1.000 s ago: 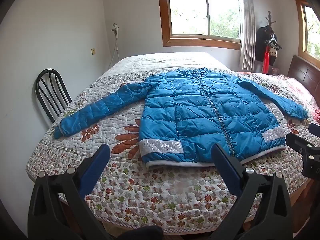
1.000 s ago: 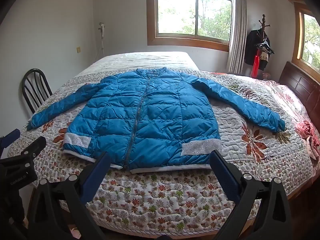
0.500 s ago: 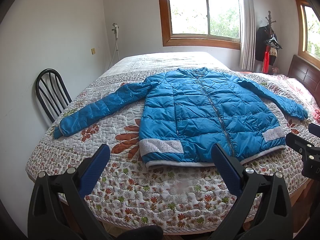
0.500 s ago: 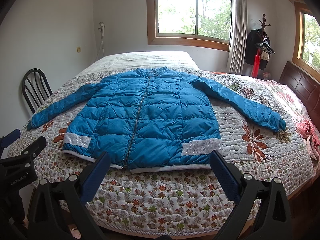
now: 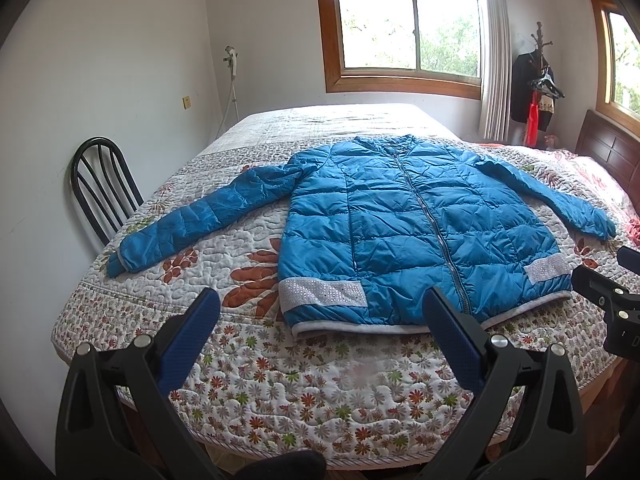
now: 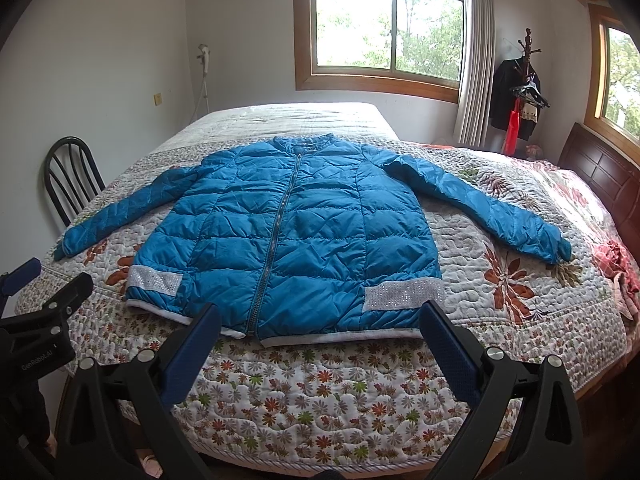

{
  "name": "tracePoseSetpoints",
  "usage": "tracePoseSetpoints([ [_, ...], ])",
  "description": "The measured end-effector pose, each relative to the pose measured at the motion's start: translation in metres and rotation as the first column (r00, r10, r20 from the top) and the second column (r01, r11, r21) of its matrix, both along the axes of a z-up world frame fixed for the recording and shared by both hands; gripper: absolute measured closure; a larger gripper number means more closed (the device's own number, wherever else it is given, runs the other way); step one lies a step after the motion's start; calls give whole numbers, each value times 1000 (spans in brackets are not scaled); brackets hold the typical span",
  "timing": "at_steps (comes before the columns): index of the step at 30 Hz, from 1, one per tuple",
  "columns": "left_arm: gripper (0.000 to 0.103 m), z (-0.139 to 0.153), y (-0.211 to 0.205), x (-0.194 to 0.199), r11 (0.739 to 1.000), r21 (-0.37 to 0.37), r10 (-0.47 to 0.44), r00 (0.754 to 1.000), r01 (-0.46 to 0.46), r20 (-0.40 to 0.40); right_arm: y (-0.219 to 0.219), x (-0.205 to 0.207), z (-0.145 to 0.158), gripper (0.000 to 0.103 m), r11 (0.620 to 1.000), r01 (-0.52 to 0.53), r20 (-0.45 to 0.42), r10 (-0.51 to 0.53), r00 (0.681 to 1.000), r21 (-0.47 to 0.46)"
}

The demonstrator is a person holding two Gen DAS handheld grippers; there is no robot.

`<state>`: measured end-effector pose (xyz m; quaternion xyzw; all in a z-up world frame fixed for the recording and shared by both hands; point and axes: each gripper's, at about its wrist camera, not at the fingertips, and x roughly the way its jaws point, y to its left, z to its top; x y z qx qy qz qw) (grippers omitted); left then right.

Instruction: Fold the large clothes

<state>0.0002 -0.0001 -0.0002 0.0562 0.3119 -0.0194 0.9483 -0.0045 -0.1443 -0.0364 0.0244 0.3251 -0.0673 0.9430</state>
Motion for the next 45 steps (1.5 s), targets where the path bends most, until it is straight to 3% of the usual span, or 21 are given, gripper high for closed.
tracePoseSetpoints([
  [45,3,2,-2,0,1000,1,0,1000,0,-1,1,1,0,4,1000,-21,7,21,1000,12],
])
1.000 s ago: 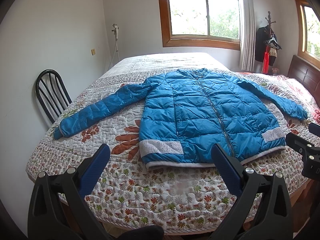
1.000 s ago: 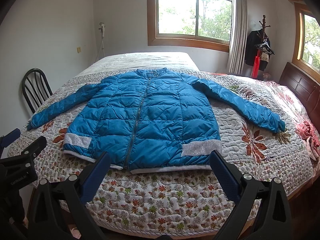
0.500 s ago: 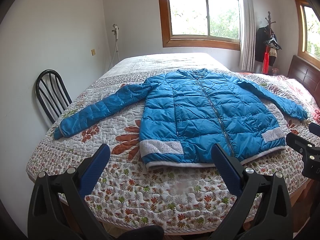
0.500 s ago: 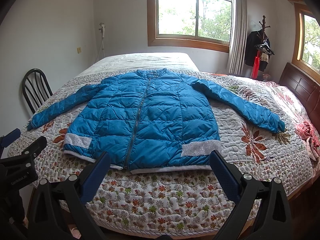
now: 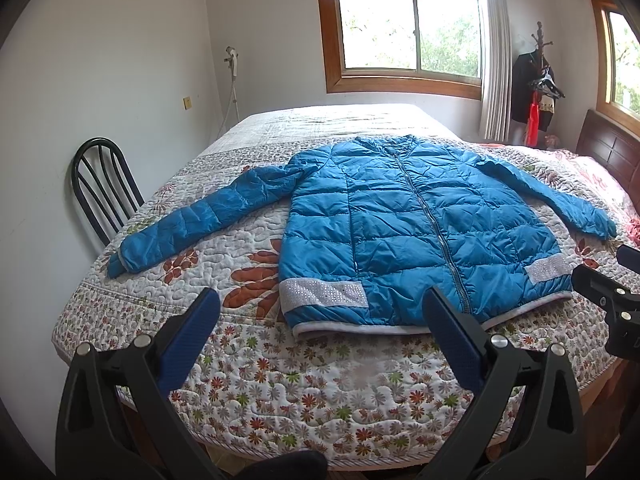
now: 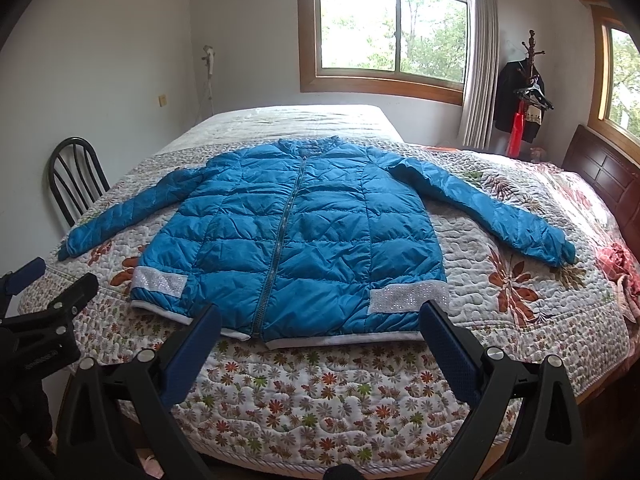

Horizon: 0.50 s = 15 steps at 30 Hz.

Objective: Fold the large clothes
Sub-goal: 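Move the right tool to the sleeve cuff and grasp it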

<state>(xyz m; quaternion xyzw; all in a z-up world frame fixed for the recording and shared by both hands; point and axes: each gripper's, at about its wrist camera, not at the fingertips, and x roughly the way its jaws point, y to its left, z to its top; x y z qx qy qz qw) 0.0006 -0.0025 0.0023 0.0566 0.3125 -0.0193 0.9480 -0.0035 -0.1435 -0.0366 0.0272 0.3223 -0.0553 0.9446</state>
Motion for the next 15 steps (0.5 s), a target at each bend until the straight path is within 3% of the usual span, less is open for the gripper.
tracePoseSetpoints([
  [4,3,-6,2,5,1000,-4,-6,1000,6,-8,-4,3,-2,4,1000,-11,6,11,1000,19],
  [7,3,-10,2,9,996,-65,-63,998,63,-12,-10,10,-7,4,998,-39,-8,39,999,51],
  [10,3,-13,-4,12,989,-78,-128,992,127,-16,-20,18,-13,4,996,-47,-24,49,998,77],
  [15,3,-28,-14,32,976,-123,-191,977,179,-94,-61,35,-21,4,989,2,-32,3,999,148],
])
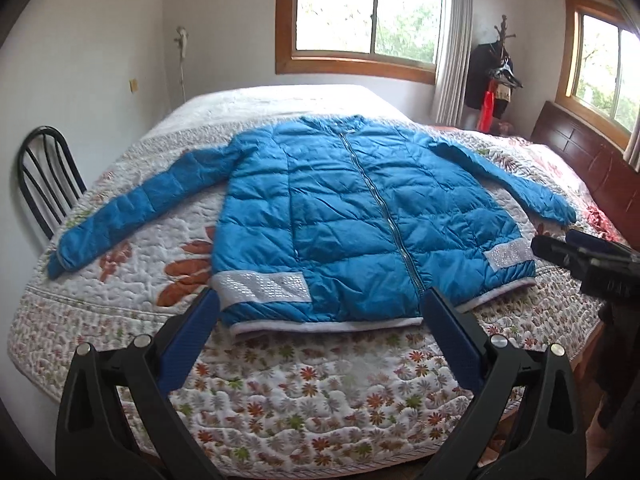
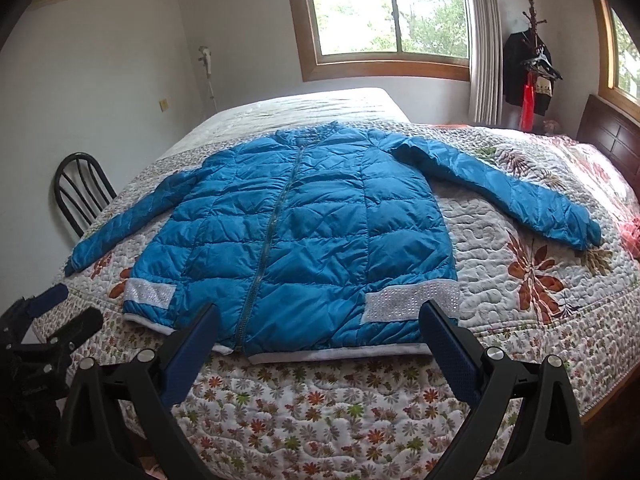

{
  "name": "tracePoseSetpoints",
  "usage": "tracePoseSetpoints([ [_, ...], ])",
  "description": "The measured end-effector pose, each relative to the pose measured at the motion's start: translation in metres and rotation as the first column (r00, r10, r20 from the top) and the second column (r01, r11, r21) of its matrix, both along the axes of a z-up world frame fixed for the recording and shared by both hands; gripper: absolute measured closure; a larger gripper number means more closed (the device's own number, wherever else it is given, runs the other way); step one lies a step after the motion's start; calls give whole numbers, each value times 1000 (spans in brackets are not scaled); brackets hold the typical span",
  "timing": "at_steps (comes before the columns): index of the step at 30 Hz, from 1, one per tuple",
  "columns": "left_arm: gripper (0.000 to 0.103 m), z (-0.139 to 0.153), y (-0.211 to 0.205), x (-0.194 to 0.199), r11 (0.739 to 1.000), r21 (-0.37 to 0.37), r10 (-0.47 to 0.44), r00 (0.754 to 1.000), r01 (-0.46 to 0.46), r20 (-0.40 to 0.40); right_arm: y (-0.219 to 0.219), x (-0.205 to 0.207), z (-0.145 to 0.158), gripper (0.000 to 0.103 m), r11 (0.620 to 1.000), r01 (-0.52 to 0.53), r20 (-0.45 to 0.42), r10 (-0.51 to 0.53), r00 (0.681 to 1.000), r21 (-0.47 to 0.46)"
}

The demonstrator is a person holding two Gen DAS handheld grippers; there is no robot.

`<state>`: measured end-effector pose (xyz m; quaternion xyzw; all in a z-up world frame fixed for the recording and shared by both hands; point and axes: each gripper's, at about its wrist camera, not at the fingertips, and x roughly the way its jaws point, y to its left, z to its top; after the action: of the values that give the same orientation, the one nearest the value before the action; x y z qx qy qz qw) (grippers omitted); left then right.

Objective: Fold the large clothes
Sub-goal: 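Move the right tool to the sleeve cuff and grasp it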

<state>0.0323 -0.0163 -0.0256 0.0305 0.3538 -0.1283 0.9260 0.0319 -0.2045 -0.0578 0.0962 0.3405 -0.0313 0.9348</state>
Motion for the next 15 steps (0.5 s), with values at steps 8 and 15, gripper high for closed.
tracePoseSetpoints([
  [8,3,9,-32,71,995,-96,27,999,-23,39,-120,44,4,4,983,184,-32,-183,983,27],
  [15,3,29,-126,175,991,-90,-104,994,101,-37,-273,76,-3,4,894,435,-155,-417,896,107],
])
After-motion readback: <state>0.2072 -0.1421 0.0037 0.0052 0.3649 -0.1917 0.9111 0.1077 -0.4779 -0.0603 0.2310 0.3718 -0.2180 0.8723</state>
